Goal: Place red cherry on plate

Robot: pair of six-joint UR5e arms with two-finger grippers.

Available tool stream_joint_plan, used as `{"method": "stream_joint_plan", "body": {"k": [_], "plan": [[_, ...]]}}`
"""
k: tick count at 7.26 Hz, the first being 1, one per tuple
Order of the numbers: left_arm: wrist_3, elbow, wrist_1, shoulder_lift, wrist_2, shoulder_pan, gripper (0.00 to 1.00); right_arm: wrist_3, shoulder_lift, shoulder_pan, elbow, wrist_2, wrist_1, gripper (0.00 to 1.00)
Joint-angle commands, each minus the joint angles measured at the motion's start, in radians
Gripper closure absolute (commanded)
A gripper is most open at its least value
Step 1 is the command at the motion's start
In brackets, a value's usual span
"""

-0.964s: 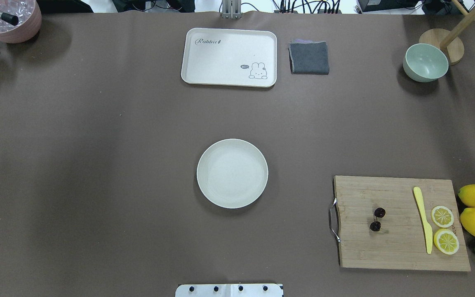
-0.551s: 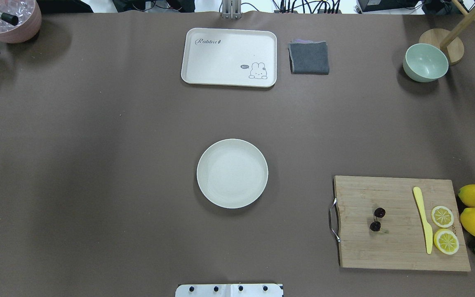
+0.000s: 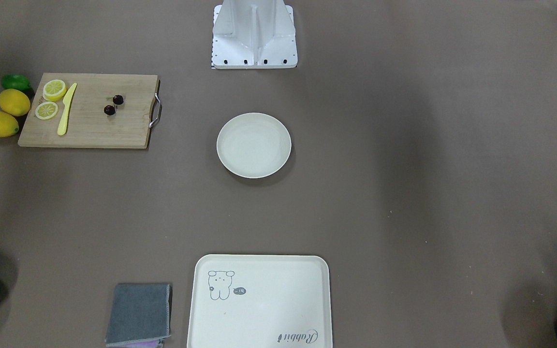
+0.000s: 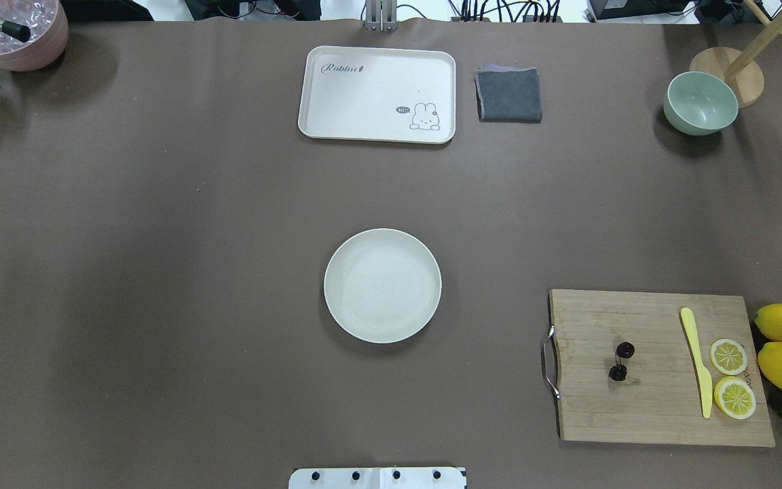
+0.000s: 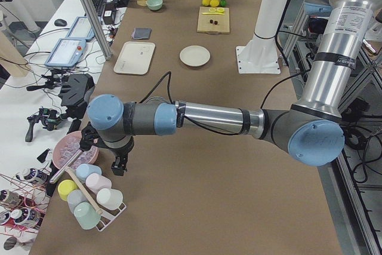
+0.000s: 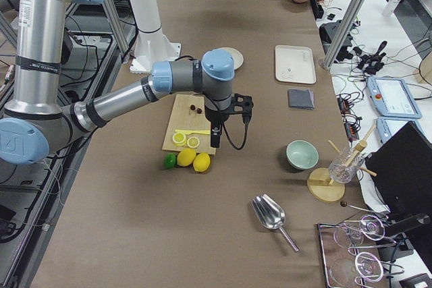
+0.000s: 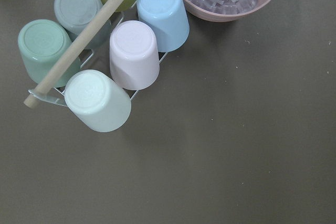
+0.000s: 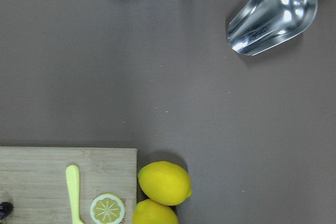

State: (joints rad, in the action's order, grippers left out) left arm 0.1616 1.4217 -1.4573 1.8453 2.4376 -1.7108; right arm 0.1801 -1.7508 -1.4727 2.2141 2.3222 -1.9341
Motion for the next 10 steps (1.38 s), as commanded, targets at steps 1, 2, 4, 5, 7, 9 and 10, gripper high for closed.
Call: {"method": "stream_joint_plan", "body": {"k": [1, 2, 4, 5, 7, 9, 10], "plan": [[-0.005, 0.0, 0.0, 0.014, 0.0, 0.003, 0.02, 0.259, -0.023, 0.172, 0.158, -0.004, 0.009, 0.0], [-0.008, -0.001, 0.0, 0.025, 0.0, 0.005, 0.03, 0.386, -0.021, 0.272, 0.194, -0.015, 0.042, 0.0], [-0.011, -0.007, 0.002, 0.048, 0.0, 0.008, 0.02, 0.668, -0.018, 0.471, 0.193, -0.12, 0.18, 0.0], [-0.011, -0.007, 0.011, 0.058, 0.0, 0.008, 0.02, 0.791, -0.016, 0.565, 0.185, -0.174, 0.26, 0.0], [-0.011, -0.006, 0.015, 0.064, 0.001, 0.008, 0.02, 0.931, 0.0, 0.717, 0.183, -0.281, 0.288, 0.01], [-0.011, -0.004, 0.015, 0.065, 0.003, 0.008, 0.02, 1.028, 0.031, 0.817, 0.176, -0.354, 0.288, 0.03], [-0.011, -0.004, 0.015, 0.066, 0.004, 0.013, 0.02, 1.08, 0.033, 0.871, 0.174, -0.404, 0.288, 0.03]]}}
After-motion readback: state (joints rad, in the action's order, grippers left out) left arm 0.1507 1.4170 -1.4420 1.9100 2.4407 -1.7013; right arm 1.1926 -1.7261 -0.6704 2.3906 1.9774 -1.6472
